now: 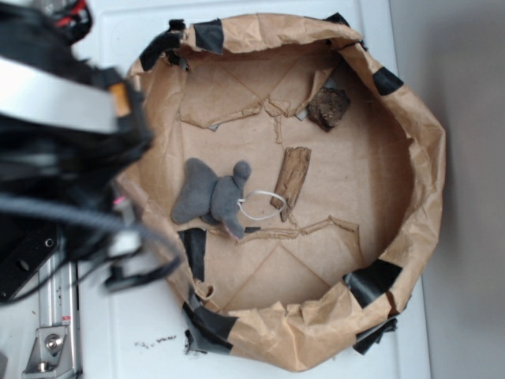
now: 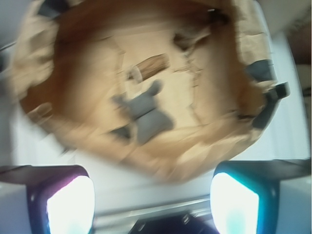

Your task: Grab the gray animal.

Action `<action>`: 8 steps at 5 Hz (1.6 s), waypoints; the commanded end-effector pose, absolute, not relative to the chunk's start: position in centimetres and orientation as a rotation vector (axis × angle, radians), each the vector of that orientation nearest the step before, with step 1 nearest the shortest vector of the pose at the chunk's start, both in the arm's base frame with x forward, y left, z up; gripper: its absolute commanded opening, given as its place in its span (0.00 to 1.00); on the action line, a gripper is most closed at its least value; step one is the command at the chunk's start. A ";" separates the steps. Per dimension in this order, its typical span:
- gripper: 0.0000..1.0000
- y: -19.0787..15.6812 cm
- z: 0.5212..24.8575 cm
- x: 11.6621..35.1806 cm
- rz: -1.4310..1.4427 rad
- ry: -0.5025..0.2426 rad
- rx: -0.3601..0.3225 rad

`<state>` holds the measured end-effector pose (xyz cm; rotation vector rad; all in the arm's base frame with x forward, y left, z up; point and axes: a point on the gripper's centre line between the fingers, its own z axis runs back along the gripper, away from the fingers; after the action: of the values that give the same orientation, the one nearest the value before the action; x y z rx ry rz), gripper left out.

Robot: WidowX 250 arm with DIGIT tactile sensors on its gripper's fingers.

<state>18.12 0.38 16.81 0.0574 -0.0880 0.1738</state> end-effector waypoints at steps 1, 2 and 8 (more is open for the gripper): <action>1.00 2.8 11.8 20.7 0.171 -0.014 0.067; 1.00 2.3 11.0 21.4 0.119 -0.011 0.029; 0.00 -1.4 8.8 24.1 -0.009 -0.063 0.006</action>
<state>23.53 -1.94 7.72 0.0079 -0.0006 -0.0201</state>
